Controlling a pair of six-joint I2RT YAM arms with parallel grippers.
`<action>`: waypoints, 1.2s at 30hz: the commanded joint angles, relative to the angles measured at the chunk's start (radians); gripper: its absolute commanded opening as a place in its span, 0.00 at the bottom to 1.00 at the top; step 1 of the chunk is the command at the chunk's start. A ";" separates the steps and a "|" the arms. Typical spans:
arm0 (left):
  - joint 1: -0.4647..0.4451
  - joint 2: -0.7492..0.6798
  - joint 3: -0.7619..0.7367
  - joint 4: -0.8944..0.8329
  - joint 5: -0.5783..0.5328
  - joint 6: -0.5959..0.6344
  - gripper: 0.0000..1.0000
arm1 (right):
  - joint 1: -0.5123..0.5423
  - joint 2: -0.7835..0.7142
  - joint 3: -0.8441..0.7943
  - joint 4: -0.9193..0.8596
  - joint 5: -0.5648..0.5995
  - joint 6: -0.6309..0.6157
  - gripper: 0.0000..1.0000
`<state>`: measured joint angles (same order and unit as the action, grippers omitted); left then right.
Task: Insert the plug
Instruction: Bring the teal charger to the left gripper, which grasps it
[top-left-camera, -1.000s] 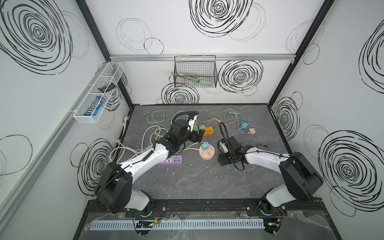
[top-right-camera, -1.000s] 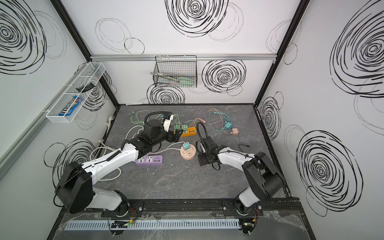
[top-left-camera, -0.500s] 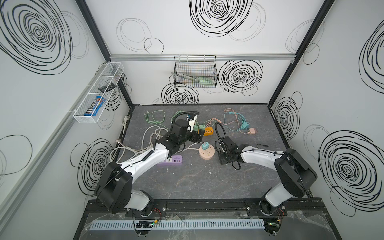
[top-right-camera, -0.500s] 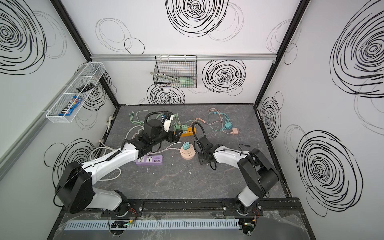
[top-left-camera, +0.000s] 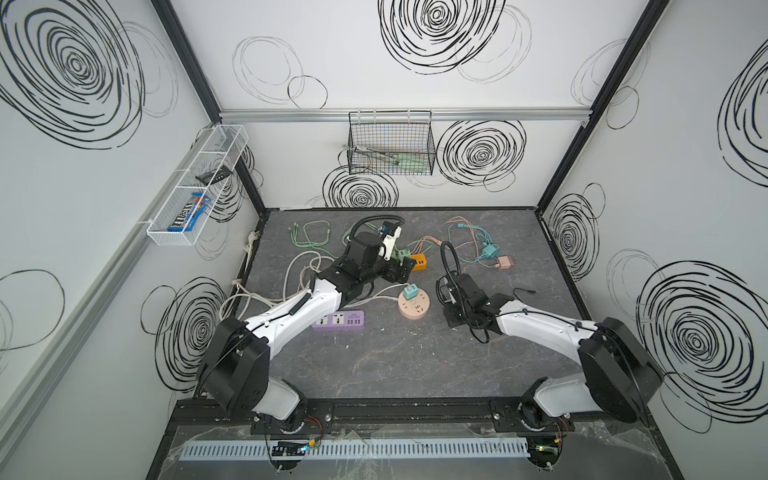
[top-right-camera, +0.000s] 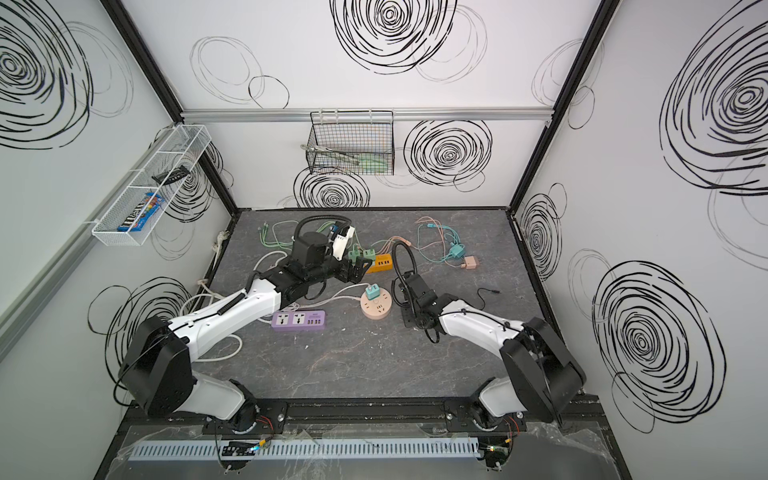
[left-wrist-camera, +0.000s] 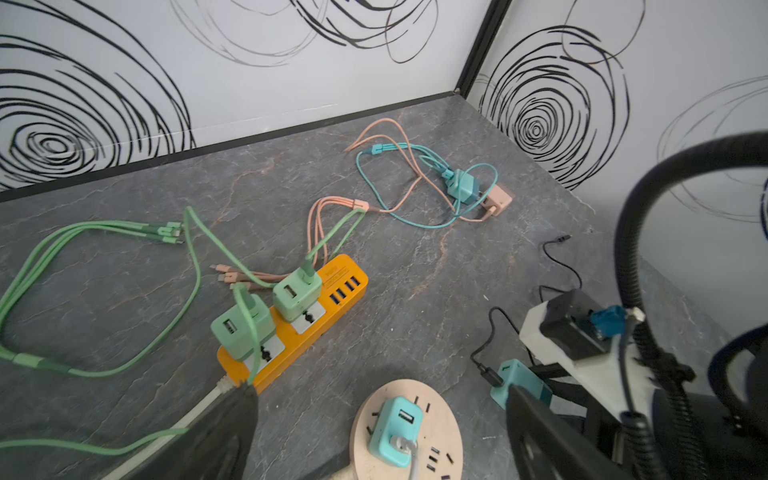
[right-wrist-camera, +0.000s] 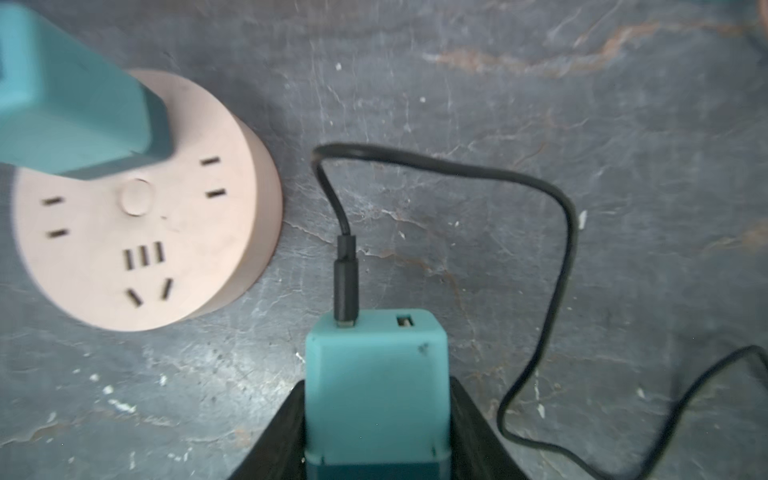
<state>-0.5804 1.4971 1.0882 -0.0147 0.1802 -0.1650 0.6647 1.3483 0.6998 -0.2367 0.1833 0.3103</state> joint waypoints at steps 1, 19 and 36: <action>-0.025 0.038 0.085 -0.086 0.155 0.071 0.96 | 0.011 -0.096 -0.034 0.121 0.003 -0.073 0.44; -0.065 0.161 0.355 -0.463 0.484 0.179 0.88 | 0.039 -0.404 -0.263 0.642 -0.166 -0.694 0.40; -0.069 0.203 0.370 -0.464 0.595 0.161 0.58 | 0.039 -0.393 -0.265 0.725 -0.227 -0.767 0.39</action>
<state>-0.6464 1.6924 1.4460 -0.5072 0.7204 -0.0082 0.6975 0.9562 0.4286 0.4248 -0.0093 -0.4328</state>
